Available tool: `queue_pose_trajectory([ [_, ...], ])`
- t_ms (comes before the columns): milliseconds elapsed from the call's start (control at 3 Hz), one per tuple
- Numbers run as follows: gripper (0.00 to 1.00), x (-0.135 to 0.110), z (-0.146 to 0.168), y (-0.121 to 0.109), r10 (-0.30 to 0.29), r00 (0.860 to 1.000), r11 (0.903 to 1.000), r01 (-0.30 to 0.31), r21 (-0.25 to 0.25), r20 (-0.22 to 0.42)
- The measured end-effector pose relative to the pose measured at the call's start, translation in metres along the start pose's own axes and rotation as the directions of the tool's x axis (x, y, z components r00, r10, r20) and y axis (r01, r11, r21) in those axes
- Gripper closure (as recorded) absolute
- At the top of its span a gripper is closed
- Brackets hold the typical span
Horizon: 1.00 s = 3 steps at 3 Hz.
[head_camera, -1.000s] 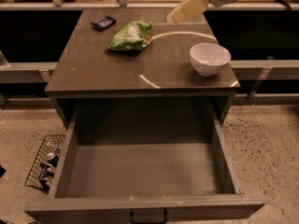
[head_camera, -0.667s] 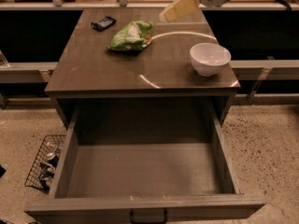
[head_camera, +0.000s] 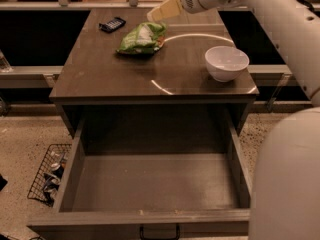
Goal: Place green rice chip bag into top drawer
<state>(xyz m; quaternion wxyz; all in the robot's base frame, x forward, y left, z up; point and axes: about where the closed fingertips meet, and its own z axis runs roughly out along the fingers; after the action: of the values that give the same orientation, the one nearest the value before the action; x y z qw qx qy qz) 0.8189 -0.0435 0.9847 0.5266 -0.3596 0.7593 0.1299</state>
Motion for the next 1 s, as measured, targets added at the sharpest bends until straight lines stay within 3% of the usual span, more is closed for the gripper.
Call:
queue_pose_trajectory([
  [667,0.00,0.007,0.067,0.006,0.099,0.995,0.9950,-0.099,0.007,-0.029],
  [1000,0.00,0.020,0.087,0.030,0.162,0.981,0.9865,-0.164,-0.004,-0.110],
])
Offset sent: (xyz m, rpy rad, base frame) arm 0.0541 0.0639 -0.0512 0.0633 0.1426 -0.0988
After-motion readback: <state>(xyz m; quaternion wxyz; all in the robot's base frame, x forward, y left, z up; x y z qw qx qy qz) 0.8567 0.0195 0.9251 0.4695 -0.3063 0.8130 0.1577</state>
